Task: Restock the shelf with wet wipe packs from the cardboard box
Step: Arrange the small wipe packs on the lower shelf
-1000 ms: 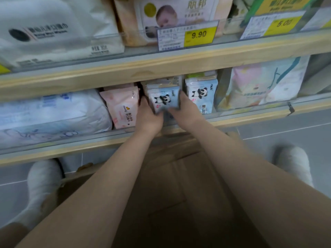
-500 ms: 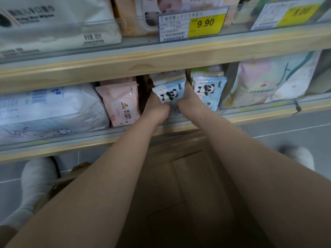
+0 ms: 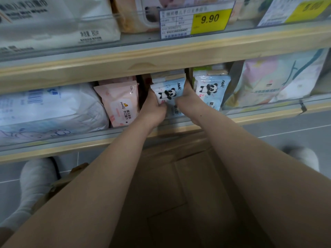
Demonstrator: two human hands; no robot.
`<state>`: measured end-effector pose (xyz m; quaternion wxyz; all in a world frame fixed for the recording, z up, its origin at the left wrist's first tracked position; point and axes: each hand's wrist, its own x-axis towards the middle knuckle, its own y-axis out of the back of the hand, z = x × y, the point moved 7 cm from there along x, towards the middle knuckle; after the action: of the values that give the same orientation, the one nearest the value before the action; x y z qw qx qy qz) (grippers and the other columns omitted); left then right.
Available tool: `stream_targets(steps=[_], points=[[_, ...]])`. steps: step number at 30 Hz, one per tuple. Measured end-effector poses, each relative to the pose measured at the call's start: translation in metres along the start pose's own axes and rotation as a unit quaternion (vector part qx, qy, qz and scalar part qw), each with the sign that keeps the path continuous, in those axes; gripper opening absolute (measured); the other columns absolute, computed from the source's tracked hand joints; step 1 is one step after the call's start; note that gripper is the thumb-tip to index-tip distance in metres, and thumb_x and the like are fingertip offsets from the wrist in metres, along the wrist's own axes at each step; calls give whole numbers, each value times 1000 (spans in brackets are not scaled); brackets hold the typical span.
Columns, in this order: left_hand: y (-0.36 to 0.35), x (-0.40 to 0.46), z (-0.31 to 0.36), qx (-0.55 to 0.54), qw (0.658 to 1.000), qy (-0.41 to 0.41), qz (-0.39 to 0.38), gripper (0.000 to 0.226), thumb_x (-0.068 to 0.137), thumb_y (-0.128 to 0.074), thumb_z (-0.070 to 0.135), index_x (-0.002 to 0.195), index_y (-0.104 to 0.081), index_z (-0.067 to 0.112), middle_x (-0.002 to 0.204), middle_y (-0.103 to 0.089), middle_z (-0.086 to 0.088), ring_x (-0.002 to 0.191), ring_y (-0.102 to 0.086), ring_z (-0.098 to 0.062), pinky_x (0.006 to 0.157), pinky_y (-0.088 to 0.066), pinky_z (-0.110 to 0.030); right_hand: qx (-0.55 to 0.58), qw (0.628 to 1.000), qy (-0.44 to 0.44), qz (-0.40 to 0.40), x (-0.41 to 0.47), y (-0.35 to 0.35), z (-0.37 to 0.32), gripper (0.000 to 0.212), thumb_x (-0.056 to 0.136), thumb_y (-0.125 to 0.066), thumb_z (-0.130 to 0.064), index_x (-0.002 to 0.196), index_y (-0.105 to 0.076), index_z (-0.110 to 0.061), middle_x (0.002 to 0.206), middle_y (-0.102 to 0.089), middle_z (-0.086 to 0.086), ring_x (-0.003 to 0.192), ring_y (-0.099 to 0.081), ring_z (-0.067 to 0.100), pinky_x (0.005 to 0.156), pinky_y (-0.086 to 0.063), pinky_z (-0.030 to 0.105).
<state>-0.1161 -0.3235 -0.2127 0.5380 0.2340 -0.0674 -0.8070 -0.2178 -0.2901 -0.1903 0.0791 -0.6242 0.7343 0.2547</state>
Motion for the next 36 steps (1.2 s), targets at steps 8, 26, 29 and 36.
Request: stream_targets(steps=[8, 26, 29, 36], points=[[12, -20, -14, 206, 972, -14, 111, 23, 86, -61, 15, 107, -62, 4, 105, -67, -15, 101, -62, -31, 77, -45, -30, -214, 970, 21, 118, -11, 13, 18, 10, 93, -50, -10, 101, -50, -4, 87, -55, 11, 77, -52, 24, 51, -34, 22], [100, -108, -37, 182, 961, 2, 207, 45, 85, -64, 9, 128, -51, 6, 127, -53, -13, 118, -49, -26, 99, -37, -29, -239, 953, 140, 122, -56, -18, -24, 38, 92, -59, -14, 128, -52, -6, 123, -60, 12, 103, -61, 25, 85, -44, 26], [96, -104, -42, 167, 971, -20, 168, 47, 83, -63, 3, 127, -49, 8, 124, -56, -10, 117, -50, -26, 96, -35, -24, -233, 965, 110, 57, -40, -60, -28, 46, 90, -61, -14, 133, -48, -5, 124, -60, 16, 109, -59, 30, 90, -44, 31], [90, -75, -58, 126, 982, 9, 142, 58, 74, -53, 19, 131, -44, 23, 121, -57, -4, 117, -49, -28, 99, -44, -46, -187, 971, 97, 116, -2, -92, -27, 12, 86, -56, -4, 82, -49, -13, 80, -57, 10, 72, -51, 24, 53, -29, 20]])
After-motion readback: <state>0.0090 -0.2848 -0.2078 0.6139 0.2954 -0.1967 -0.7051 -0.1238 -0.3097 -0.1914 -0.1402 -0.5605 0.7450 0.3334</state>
